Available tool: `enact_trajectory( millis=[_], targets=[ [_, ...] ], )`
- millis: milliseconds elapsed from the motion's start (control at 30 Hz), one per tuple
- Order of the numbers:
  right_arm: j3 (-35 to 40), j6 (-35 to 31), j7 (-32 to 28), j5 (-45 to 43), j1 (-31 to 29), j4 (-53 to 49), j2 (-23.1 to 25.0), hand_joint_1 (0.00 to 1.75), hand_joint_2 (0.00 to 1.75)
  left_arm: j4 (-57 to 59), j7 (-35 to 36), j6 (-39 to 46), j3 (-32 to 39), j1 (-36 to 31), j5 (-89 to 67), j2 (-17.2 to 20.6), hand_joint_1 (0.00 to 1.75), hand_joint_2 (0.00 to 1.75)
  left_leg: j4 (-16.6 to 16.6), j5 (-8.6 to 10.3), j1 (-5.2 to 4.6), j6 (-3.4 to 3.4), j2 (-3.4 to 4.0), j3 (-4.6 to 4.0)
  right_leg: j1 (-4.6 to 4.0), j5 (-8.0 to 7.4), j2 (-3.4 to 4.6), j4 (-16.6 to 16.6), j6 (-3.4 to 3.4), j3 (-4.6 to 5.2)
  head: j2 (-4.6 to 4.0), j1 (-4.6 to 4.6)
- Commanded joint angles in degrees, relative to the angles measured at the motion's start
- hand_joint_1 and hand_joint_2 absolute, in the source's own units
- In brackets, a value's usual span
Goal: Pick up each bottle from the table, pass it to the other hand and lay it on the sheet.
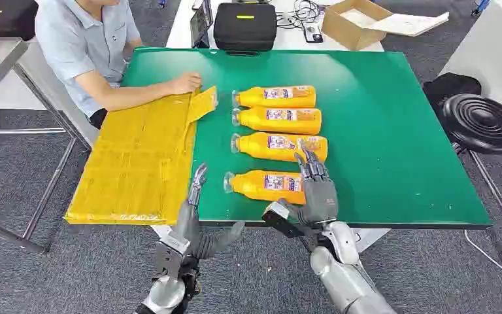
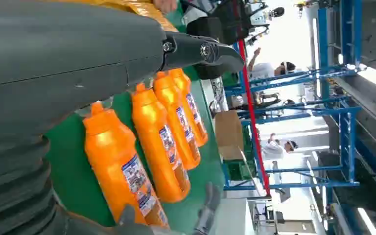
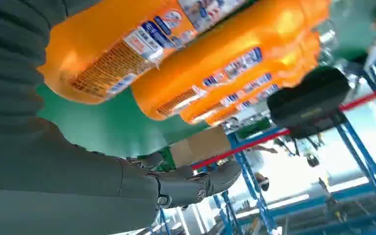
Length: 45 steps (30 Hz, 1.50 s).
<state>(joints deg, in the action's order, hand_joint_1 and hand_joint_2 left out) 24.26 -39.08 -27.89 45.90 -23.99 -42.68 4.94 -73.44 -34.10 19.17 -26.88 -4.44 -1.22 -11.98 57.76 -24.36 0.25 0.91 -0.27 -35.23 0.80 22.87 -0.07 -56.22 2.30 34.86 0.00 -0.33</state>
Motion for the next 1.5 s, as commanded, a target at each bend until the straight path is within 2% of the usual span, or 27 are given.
enact_trajectory(
  millis=[33, 167, 267, 500, 567, 667, 733, 1033, 1133, 1300, 1400, 1467, 1500],
  targets=[
    [3.19, 3.16, 3.56, 1.49, -7.43, 18.45, 1.05, 0.0, 1.75, 4.45, 0.07, -0.64, -1.32, -3.52, 0.65, 1.72, 0.0, 1.75, -0.07, -0.06, 0.0, -0.04, 0.06, 0.32, -0.01, 0.06, 0.04, 0.05, -0.09, -0.29, 0.0, 0.0],
    [3.98, 7.63, 5.1, 1.8, -7.48, 19.29, 1.43, 0.0, 1.75, 4.32, 0.33, -1.13, -1.11, -3.44, 0.65, 1.89, 0.0, 1.75, -0.06, -0.1, 0.0, -0.05, 0.03, 0.39, -0.02, 0.13, 0.01, 0.03, -0.11, -0.37, 0.0, 0.02],
    [5.42, 8.03, 7.27, 3.67, -7.21, 19.15, 1.3, 0.0, 1.75, 4.24, 0.84, -1.61, -1.26, -3.46, 0.36, 1.92, 0.0, 1.75, -0.05, -0.1, 0.01, -0.04, 0.09, 0.33, -0.02, 0.11, 0.08, 0.02, -0.09, -0.3, 0.0, 0.0],
    [6.06, 9.61, 16.84, 7.53, -8.65, 19.56, 0.22, 0.0, 1.75, 2.53, 2.14, -1.85, -0.11, -2.42, -0.43, 2.31, 0.0, 1.75, -0.06, -0.03, 0.01, -0.03, 0.04, 0.3, -0.03, 0.06, 0.02, 0.05, -0.09, -0.27, 0.0, 0.0],
    [5.44, 11.24, 16.9, 6.81, -8.9, 19.57, 0.19, 0.0, 1.75, 2.08, 2.15, -1.91, 0.12, -2.28, -0.44, 2.45, 0.0, 1.75, -0.06, 0.0, 0.0, -0.03, 0.01, 0.24, -0.01, 0.04, -0.01, 0.04, -0.07, -0.22, 0.0, 0.0],
    [7.02, 11.06, 20.1, 9.93, -9.42, 20.0, -0.2, 0.0, 1.75, 1.4, 2.75, -1.98, 0.48, -2.15, -0.75, 2.53, 0.0, 1.75, -0.03, -0.03, 0.01, -0.03, -0.01, 0.34, -0.02, 0.08, -0.03, 0.03, -0.09, -0.34, 0.0, 0.02],
    [8.37, 10.26, 24.52, 13.64, -9.93, 20.26, -0.33, 0.0, 1.75, 1.09, 3.24, -2.09, 0.88, -2.03, -0.9, 2.44, 0.0, 1.75, -0.06, -0.04, 0.02, -0.02, -0.01, 0.41, -0.03, 0.07, -0.03, 0.07, -0.09, -0.42, 0.0, 0.02],
    [8.37, 10.26, 24.52, 13.64, -9.93, 20.26, -0.33, 0.0, 1.75, 1.09, 3.24, -2.09, 0.88, -2.03, -0.9, 2.44, 0.0, 1.75, -0.06, -0.03, 0.01, -0.02, -0.01, 0.49, -0.02, 0.07, -0.03, 0.05, -0.09, -0.48, 0.0, 0.0],
    [9.5, 8.04, 28.87, 18.66, -10.56, 20.41, -0.74, 0.0, 1.75, 0.79, 3.6, -2.19, 1.31, -1.73, -1.17, 2.33, 0.0, 1.75, -0.05, -0.01, 0.0, -0.01, -0.03, 0.43, -0.01, 0.05, -0.04, 0.05, -0.06, -0.43, 0.0, 0.02],
    [8.88, 7.19, 30.38, 20.98, -11.21, 20.19, -0.39, 0.0, 1.75, 0.67, 3.74, -2.23, 1.66, -1.51, -1.48, 2.26, 0.0, 1.75, -0.03, 0.02, -0.01, 0.01, -0.01, 0.33, 0.0, 0.01, -0.02, 0.03, -0.03, -0.32, 0.0, 0.02],
    [8.17, 10.06, 30.65, 20.67, -11.55, 20.9, -0.07, 0.0, 1.75, 0.93, 3.93, -2.21, 1.92, -1.54, -1.35, 2.1, 0.0, 1.75, -0.02, -0.01, -0.02, 0.01, 0.0, 0.38, 0.01, 0.04, -0.01, 0.01, -0.04, -0.37, 0.0, 0.02],
    [7.54, 15.58, 30.66, 20.12, -11.92, 21.86, 0.1, 0.0, 1.75, 1.02, 4.07, -2.44, 2.1, -1.57, -1.12, 2.12, 0.0, 1.75, -0.03, -0.04, 0.0, 0.0, 0.05, 0.44, -0.01, 0.06, 0.04, 0.03, -0.06, -0.43, 0.0, 0.02],
    [7.33, 17.2, 30.21, 19.77, -12.06, 22.15, 0.03, 0.59, 1.75, 1.11, 4.09, -2.5, 2.18, -1.65, -1.08, 2.13, 0.0, 1.75, -0.05, -0.07, 0.01, -0.02, 0.07, 0.53, -0.02, 0.08, 0.05, 0.04, -0.09, -0.52, 0.0, 0.02]
  ],
)
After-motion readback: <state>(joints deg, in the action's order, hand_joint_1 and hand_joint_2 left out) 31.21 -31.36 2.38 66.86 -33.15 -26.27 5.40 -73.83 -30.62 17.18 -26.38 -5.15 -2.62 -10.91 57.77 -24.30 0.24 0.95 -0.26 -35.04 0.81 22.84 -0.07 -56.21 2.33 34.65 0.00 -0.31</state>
